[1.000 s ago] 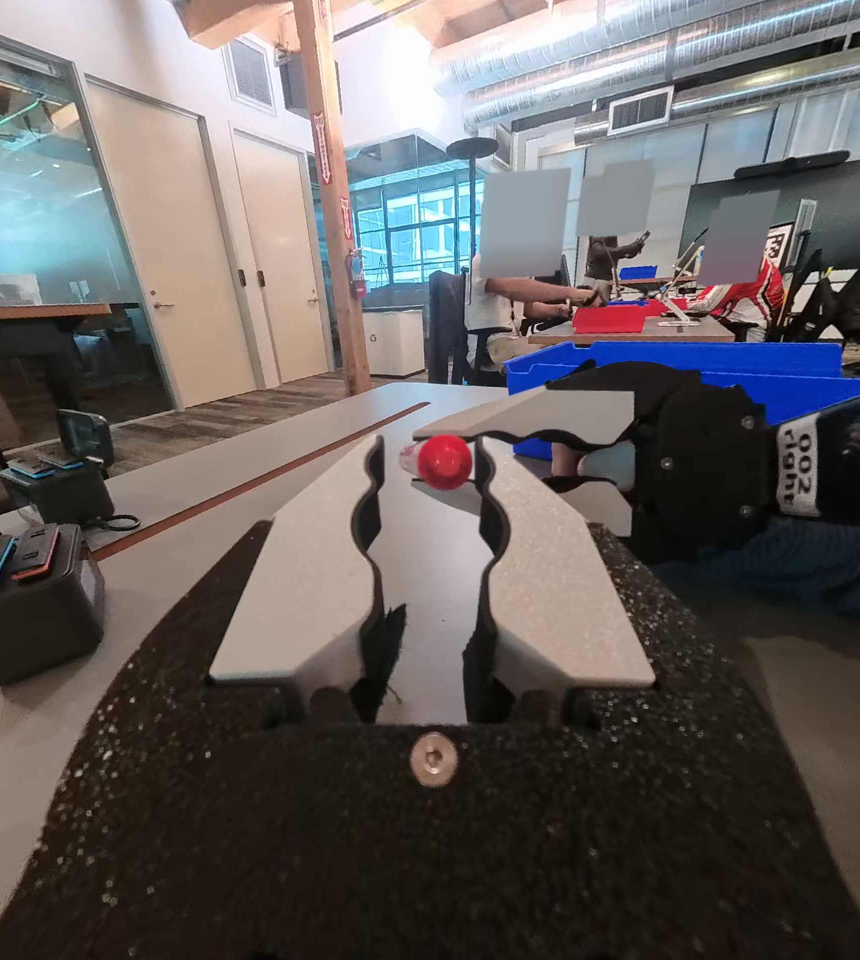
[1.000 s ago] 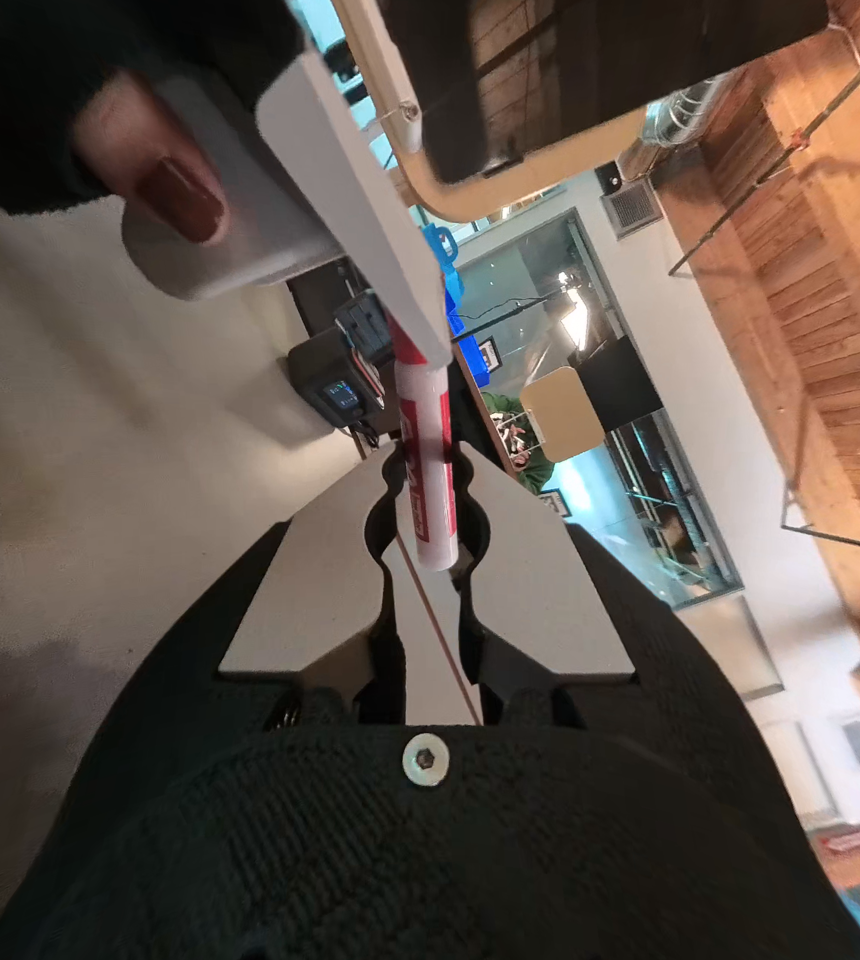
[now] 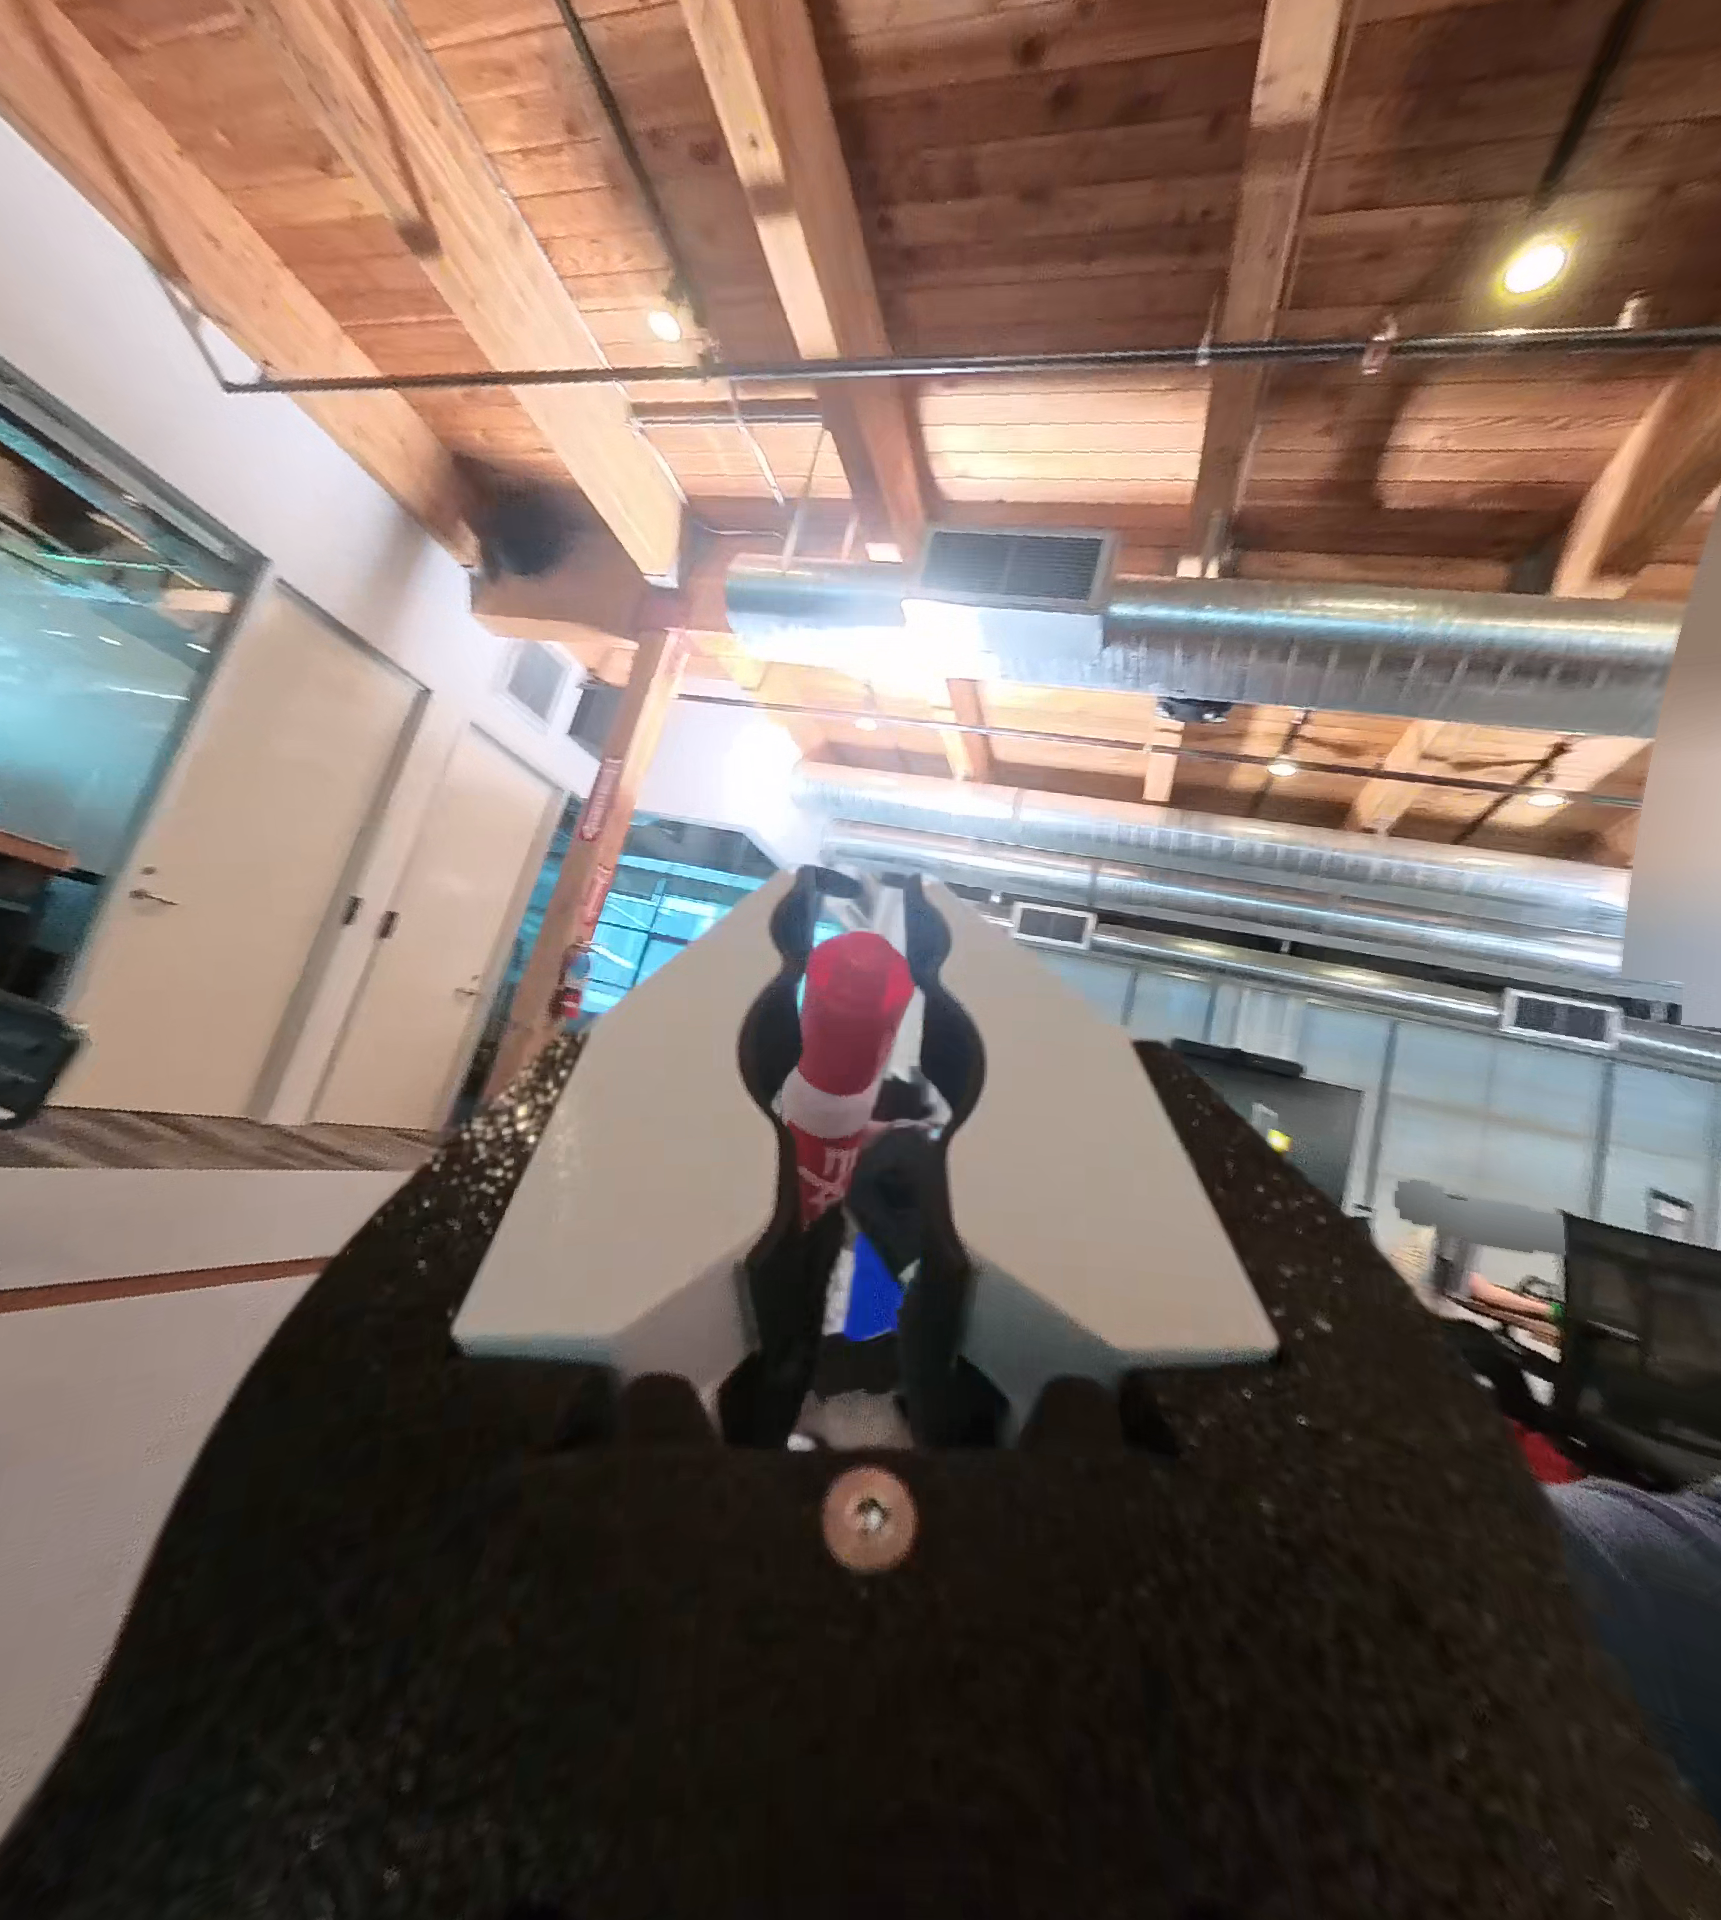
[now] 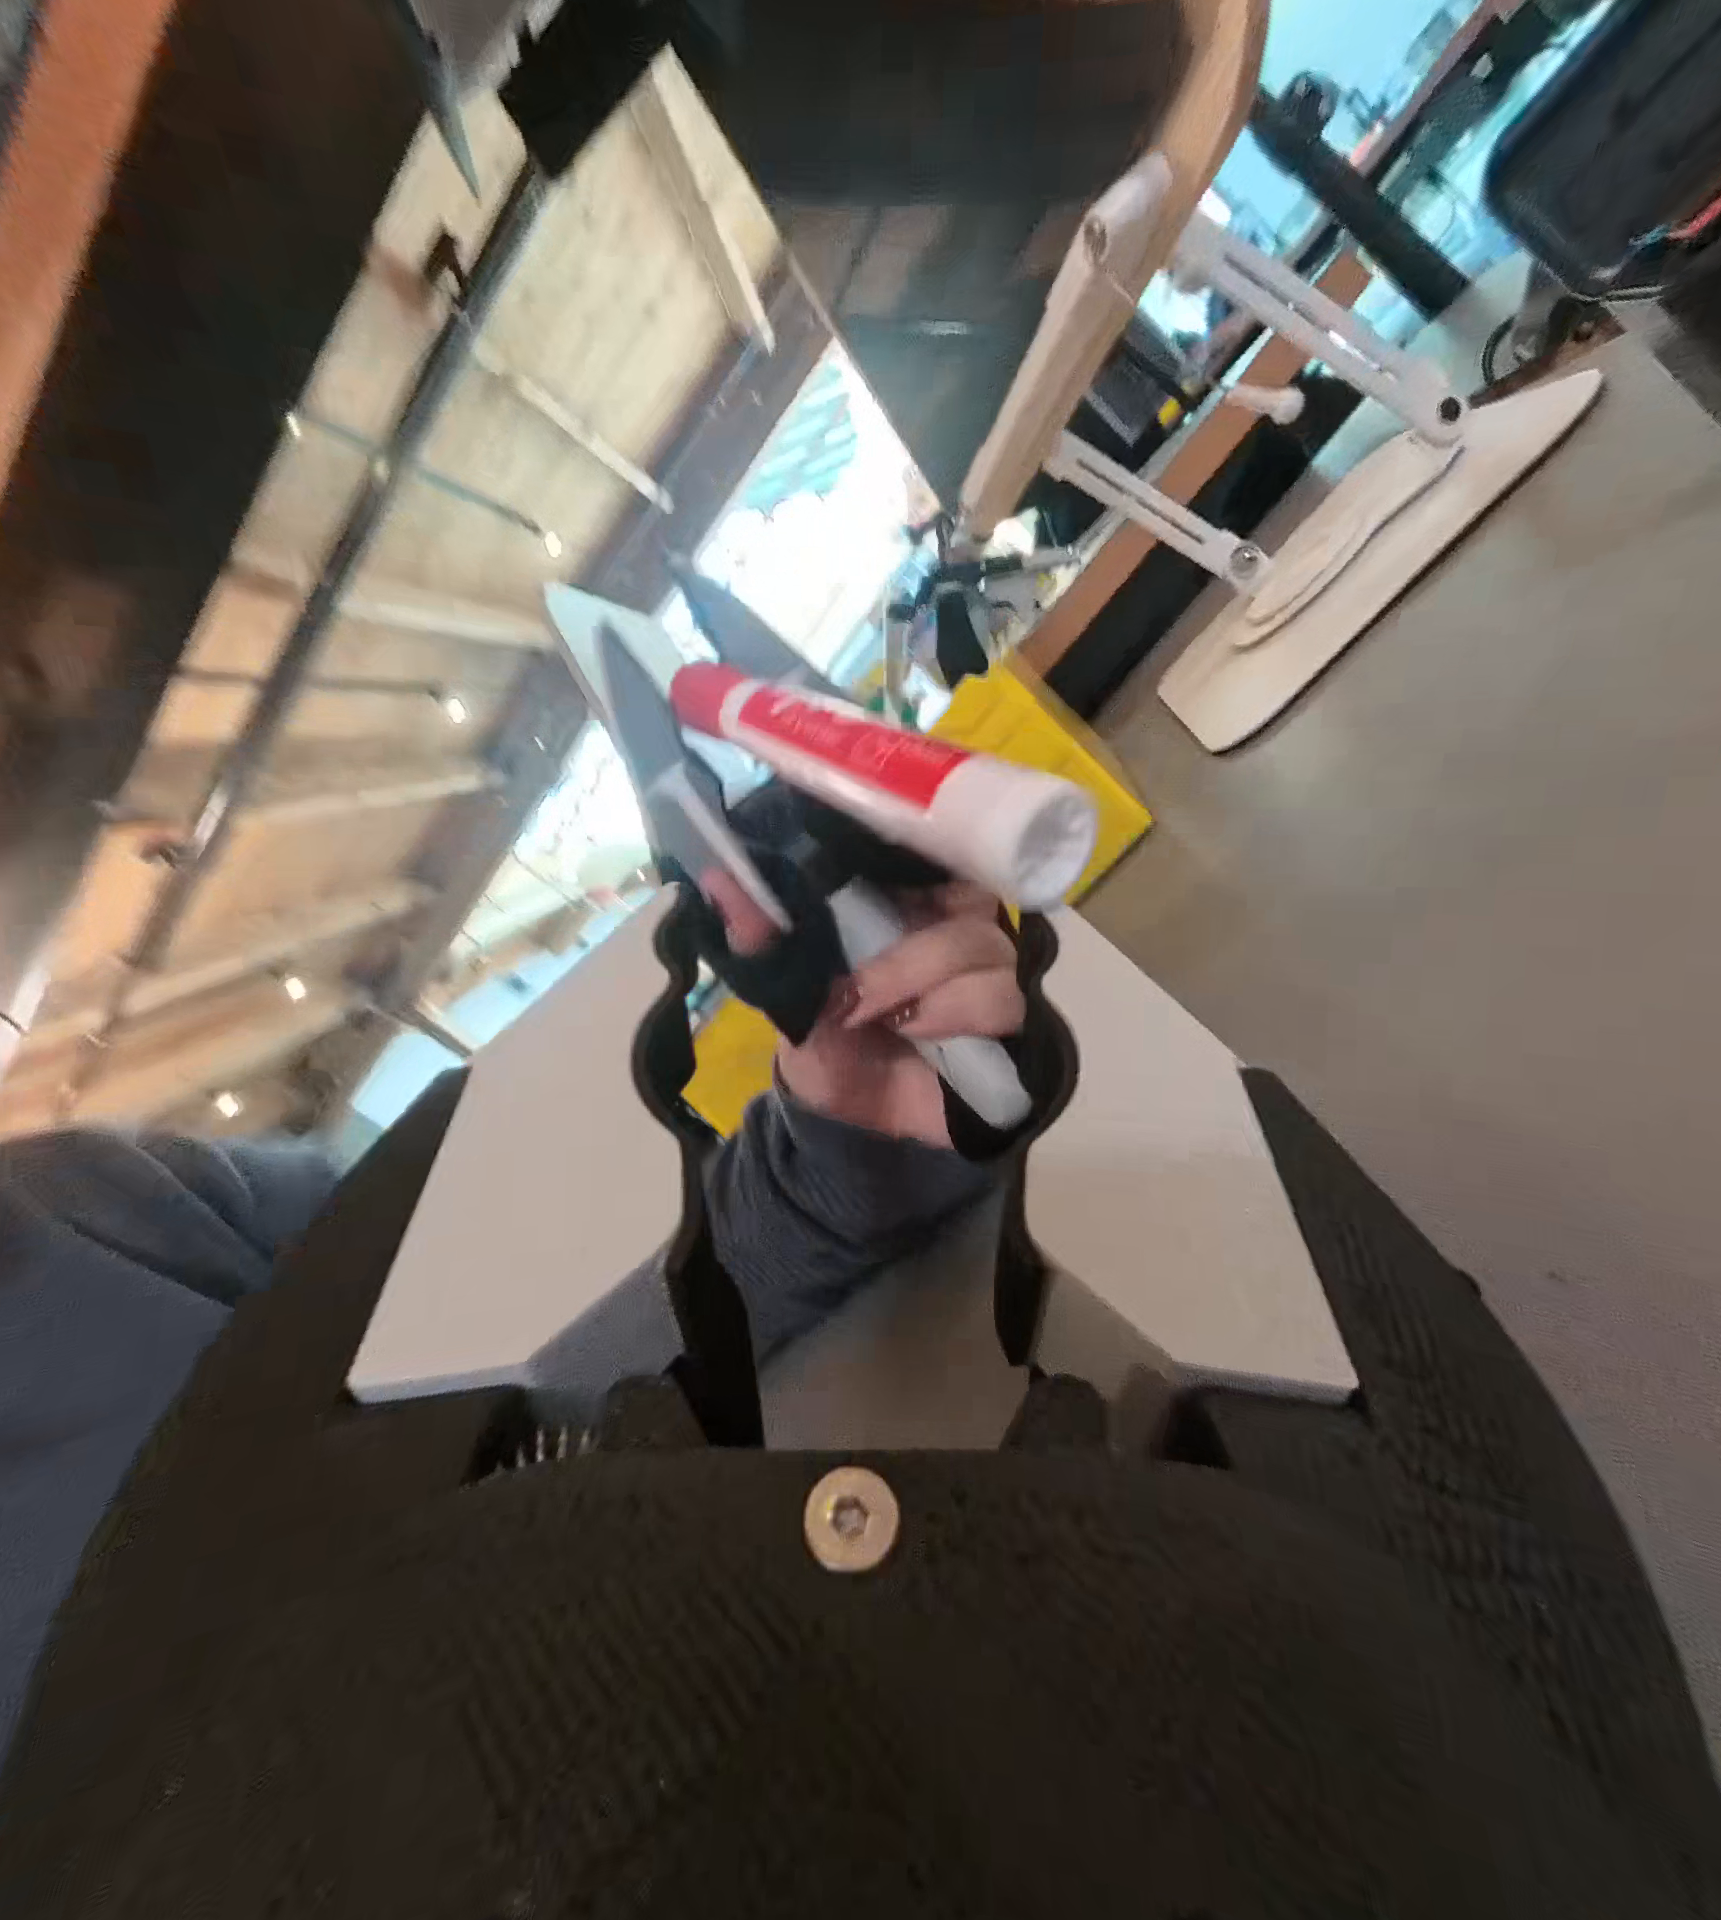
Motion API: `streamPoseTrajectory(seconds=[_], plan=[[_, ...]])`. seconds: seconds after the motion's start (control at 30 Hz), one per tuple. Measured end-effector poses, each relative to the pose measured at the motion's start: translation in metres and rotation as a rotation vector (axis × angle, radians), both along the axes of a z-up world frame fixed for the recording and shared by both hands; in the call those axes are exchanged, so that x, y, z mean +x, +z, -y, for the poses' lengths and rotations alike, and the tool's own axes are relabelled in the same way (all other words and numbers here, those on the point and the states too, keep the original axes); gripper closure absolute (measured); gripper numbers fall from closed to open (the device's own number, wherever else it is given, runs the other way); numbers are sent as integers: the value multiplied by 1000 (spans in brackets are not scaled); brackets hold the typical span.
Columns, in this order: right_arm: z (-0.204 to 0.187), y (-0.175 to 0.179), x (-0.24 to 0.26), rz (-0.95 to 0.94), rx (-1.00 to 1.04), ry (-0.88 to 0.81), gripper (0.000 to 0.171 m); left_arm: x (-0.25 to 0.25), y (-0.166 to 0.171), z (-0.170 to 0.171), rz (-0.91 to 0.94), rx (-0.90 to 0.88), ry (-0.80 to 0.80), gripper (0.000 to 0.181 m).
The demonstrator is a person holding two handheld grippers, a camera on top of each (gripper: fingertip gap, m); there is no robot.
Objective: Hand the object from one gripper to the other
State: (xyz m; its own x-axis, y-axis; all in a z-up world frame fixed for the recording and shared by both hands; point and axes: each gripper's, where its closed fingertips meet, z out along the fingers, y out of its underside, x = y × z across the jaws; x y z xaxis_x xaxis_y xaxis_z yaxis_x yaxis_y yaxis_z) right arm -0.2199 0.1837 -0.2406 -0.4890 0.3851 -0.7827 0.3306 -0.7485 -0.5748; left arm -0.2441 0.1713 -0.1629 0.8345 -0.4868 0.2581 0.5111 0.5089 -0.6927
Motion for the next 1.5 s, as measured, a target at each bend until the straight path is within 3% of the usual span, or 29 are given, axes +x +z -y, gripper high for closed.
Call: streamPoseTrajectory(seconds=[0.1,0.2,0.27,0.43,0.47,0.5,0.6,0.83,0.97,1.07,1.13,1.23,1.33,1.5], plan=[[-13,10,-2,-51,-147,-61,110,18,-2,-4,-24,-9,-90,166],[-39,21,4,-128,-205,-163,131,24,-10,-11,-55,-54,-95,166],[-55,26,10,-166,-177,-241,148,27,-19,-18,-103,-119,-89,166],[-78,37,23,-246,-26,-424,153,36,-40,-37,-203,-284,-43,167],[-81,40,26,-262,19,-466,156,35,-42,-40,-216,-302,-9,180],[-85,40,26,-260,85,-529,157,34,-41,-39,-238,-300,25,176],[-87,43,30,-288,342,-677,155,27,-44,-43,-271,-335,140,133],[-79,58,34,-304,983,-930,156,24,-47,-45,-280,-351,159,131],[-78,101,62,-287,1436,-1167,157,27,-48,-46,-304,-357,164,130],[-85,141,100,-149,1529,-1252,157,32,-50,-48,-340,-367,166,130],[-108,148,131,102,1528,-1194,157,34,-51,-48,-359,-372,168,130],[-157,117,193,594,1379,-1037,157,36,-52,-49,-370,-376,174,131],[-195,71,256,957,1195,-959,157,35,-52,-49,-363,-381,168,132],[-212,2,296,1193,1024,-846,158,33,-52,-49,-345,-383,157,133]])
